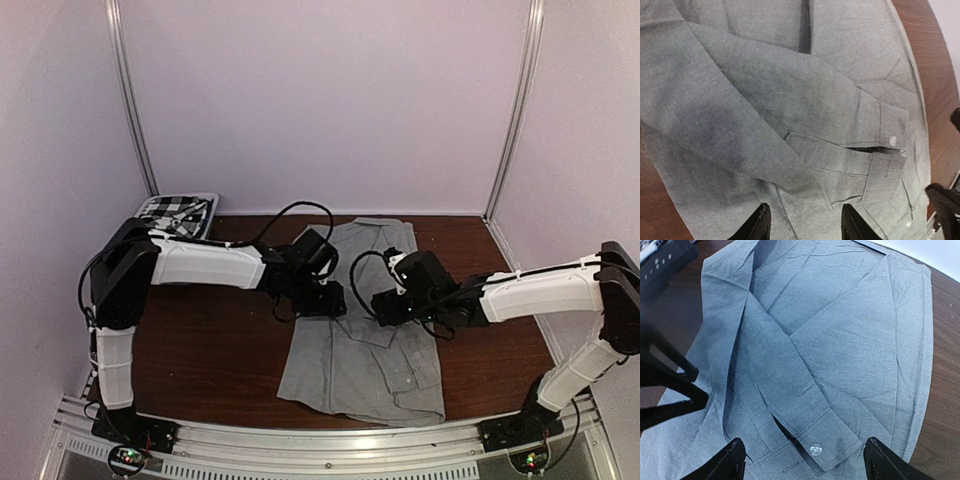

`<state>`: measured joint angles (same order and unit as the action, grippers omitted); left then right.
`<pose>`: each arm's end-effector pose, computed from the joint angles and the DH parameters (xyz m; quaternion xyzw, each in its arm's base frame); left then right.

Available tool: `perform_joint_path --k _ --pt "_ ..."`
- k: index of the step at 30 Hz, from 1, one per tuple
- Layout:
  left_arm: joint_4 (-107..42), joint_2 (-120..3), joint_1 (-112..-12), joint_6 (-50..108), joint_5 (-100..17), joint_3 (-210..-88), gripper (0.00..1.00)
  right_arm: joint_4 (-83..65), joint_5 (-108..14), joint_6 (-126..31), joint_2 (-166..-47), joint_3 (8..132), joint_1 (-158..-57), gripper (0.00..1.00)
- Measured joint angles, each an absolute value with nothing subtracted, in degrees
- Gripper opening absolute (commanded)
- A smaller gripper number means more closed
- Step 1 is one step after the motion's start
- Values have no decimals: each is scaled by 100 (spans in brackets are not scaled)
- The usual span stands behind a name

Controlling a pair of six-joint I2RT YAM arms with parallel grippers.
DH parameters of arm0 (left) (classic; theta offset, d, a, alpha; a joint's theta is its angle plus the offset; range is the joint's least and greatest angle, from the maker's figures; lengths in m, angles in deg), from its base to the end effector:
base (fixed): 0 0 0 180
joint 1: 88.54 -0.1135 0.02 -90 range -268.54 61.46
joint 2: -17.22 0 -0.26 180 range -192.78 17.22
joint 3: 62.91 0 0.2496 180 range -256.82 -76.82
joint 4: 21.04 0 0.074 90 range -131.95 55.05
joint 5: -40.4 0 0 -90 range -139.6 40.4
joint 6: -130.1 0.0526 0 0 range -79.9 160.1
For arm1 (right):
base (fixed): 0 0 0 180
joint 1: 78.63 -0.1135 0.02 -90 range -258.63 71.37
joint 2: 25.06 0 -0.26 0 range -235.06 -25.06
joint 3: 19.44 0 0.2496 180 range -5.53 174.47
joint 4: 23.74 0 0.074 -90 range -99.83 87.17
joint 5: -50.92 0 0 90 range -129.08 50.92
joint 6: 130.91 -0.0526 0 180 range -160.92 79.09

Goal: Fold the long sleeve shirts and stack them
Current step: Pick up the sleeve from the 1/3-folded shirt.

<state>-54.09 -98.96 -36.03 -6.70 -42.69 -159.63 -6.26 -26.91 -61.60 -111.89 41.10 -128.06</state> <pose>0.2670 -0.3584 0.1635 0.0664 0.9431 -0.2814 0.1642 0.2165 0.2358 0.1758 -0.1867 0.8963 0.1444 0.3755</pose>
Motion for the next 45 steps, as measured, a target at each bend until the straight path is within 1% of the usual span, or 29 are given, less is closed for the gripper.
perform_joint_path --k 4,7,14,17,19,24,27,30,31,32,33,37,45 --pt "-5800 -10186 -3312 -898 -5169 -16304 53 -691 -2639 -6372 -10940 3972 -12692 83" --pt "-5973 -10309 -3164 -1061 -5604 -16446 56 -757 -2619 -6495 -10678 3850 -12611 83" --pt "-6099 -10604 -3083 -1241 -6013 -16754 57 -836 -2619 -6560 -10474 3802 -12519 83" --pt "-6128 -10779 -3068 -1260 -6098 -16907 55 -842 -2622 -6578 -10466 3776 -12515 83" --pt "-6163 -10875 -3054 -1278 -6142 -16999 53 -844 -2626 -6593 -10444 3747 -12515 82" --pt "-6185 -10956 -3026 -1322 -6249 -17062 37 -851 -2663 -6648 -10402 3710 -12513 82" --pt "-6204 -10954 -3019 -1330 -6319 -17064 25 -901 -2735 -6639 -10365 3638 -12513 82" --pt "-6226 -10932 -3019 -1304 -6386 -17064 8 -969 -2816 -6582 -10306 3535 -12513 82" --pt "-6246 -10910 -3022 -1269 -6400 -17064 4 -984 -2860 -6525 -10291 3500 -12515 82" --pt "-6263 -10879 -3024 -1230 -6402 -17064 2 -995 -2879 -6486 -10284 3483 -12515 82" --pt "-6274 -10840 -3039 -1193 -6389 -17064 0 -1028 -2901 -6442 -10280 3465 -12515 82" --pt "-6237 -10558 -3127 -1031 -6157 -16970 0 -1133 -2993 -6202 -10271 3415 -12524 83" --pt "-6067 -9961 -3645 -554 -5069 -16664 0 -1474 -3150 -5607 -10308 3334 -12871 90"
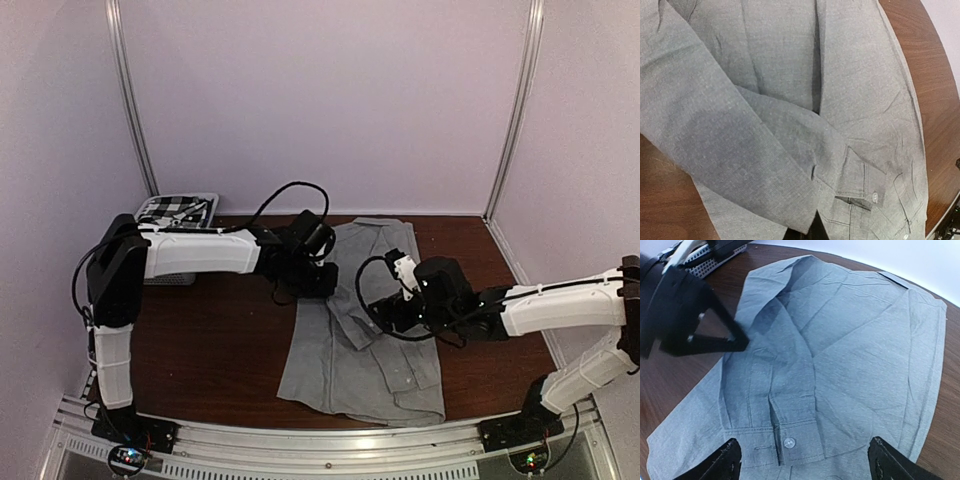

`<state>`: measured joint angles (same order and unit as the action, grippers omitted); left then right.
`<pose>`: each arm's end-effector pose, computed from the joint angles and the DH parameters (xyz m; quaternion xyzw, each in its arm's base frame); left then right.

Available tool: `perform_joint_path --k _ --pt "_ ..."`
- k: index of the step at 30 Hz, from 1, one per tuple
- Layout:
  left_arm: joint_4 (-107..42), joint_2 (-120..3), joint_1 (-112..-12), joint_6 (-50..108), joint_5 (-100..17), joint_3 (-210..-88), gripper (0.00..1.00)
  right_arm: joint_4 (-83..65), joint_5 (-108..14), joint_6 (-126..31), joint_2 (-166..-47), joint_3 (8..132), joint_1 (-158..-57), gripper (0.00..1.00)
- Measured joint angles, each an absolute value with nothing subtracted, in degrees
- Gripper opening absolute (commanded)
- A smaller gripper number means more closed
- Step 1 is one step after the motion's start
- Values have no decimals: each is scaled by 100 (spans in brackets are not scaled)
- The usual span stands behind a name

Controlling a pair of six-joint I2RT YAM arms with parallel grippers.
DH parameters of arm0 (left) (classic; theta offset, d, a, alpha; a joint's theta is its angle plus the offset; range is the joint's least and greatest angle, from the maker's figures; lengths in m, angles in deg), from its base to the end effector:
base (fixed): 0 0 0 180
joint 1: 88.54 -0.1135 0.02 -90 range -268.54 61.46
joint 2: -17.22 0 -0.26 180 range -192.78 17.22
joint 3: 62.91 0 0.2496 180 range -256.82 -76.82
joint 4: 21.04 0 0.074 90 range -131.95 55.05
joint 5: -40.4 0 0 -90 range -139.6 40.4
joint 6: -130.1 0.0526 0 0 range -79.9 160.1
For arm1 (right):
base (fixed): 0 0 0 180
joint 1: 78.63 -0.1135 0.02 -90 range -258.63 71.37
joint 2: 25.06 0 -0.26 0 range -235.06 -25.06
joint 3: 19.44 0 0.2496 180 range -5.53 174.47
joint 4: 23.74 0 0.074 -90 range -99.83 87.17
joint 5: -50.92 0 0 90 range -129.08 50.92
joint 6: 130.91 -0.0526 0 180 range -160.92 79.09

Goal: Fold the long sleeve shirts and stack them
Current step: Pick up the sleeve from the 1/3-folded shirt, then pass from the left arm to the right

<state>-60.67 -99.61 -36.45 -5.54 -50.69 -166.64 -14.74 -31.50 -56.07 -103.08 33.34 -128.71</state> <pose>0.2817 -0.3600 0.1882 0.0503 0.9462 -0.2347 0.2170 0.1953 0.2226 0.1904 -0.2351 0.8506 0.2023 0.4245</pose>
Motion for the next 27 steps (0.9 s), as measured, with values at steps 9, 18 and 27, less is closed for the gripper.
perform_joint_path --k 9,18,27 --pt "-6027 -9817 -4101 -227 -4085 -16468 1 -1736 -2779 -5290 -10907 3430 -13785 97" --pt "-6025 -9815 -4163 -111 -3700 -16468 1 -1861 -1714 -5382 -12063 3981 -14718 100" --pt "-6025 -9771 -4173 -69 -3606 -16435 1 -1487 -309 -5902 -13005 4567 -14777 96"
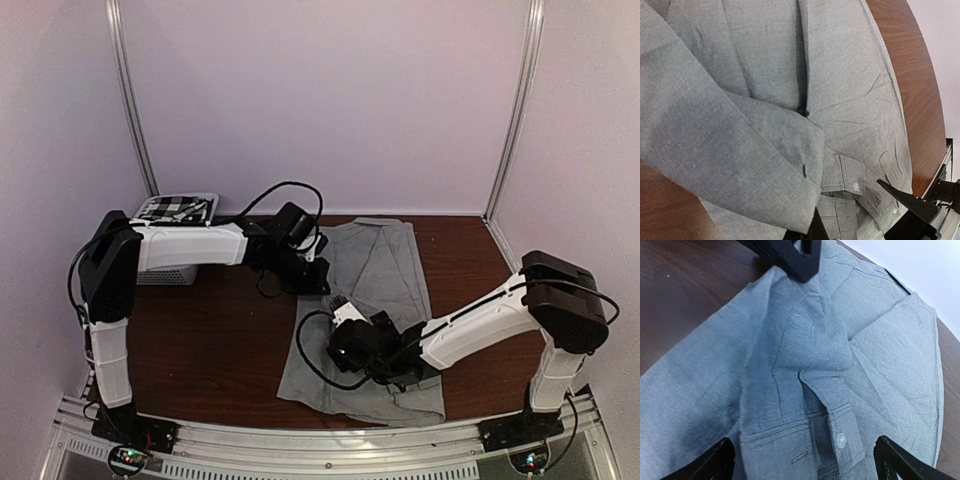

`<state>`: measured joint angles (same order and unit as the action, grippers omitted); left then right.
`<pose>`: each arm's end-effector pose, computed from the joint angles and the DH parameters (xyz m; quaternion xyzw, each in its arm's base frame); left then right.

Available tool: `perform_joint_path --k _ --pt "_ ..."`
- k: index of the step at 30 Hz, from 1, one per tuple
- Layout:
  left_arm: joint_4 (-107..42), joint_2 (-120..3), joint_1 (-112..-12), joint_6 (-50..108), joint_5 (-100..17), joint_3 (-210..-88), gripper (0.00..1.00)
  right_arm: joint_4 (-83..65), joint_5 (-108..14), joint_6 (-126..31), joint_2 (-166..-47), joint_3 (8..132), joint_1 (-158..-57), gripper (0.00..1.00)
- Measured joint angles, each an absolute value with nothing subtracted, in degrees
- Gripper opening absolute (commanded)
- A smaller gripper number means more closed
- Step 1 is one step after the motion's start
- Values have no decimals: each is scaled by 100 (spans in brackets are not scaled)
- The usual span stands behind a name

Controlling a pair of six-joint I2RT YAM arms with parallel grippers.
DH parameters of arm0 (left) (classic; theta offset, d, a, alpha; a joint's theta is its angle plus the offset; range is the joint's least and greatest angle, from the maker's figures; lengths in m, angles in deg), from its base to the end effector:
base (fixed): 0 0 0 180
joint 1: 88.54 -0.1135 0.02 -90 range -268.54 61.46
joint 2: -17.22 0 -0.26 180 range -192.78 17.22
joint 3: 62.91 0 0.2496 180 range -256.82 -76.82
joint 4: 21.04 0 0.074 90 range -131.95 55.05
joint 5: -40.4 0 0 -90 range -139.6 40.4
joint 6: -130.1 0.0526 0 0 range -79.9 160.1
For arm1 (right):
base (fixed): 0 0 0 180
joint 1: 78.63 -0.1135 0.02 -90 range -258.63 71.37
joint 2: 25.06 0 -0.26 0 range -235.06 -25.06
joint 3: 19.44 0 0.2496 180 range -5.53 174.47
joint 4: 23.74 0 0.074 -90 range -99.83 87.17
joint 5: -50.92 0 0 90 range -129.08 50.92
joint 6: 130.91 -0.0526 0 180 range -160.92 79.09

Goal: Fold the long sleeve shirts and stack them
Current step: Pass from the left arm to the right

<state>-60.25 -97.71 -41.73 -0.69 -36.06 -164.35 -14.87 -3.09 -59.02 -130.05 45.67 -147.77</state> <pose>0.2977 -0.3352 0.1915 0.0871 0.9376 -0.3004 0.1519 0.1555 0.3213 0.1170 -0.2852 0.8502 0.0218 0.4420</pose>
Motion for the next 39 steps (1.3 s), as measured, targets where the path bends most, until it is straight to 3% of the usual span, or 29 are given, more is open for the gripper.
perform_joint_path --k 7,14,17,24,37,39 --pt "-6029 -9666 -4180 -30 -3611 -16422 1 -1369 58 -6064 -13095 4567 -14570 78" --pt "-6027 -9581 -4243 10 -3608 -16422 2 -1563 -58 -5804 -13093 4565 -14438 19" --pt "-6029 -9581 -4278 36 -3608 -16422 4 -1598 -263 -5682 -13049 4571 -14412 1" --pt "-6032 -9581 -4436 152 -3604 -16430 10 -1113 -1157 -5424 -12721 5129 -14187 0" --pt "-6169 -9776 -4978 685 -3665 -17447 59 -438 -4497 -5592 -12374 6768 -12331 0" --pt "-6220 -9686 -4993 742 -3713 -17440 63 -422 -4884 -5686 -12376 7015 -12017 0"
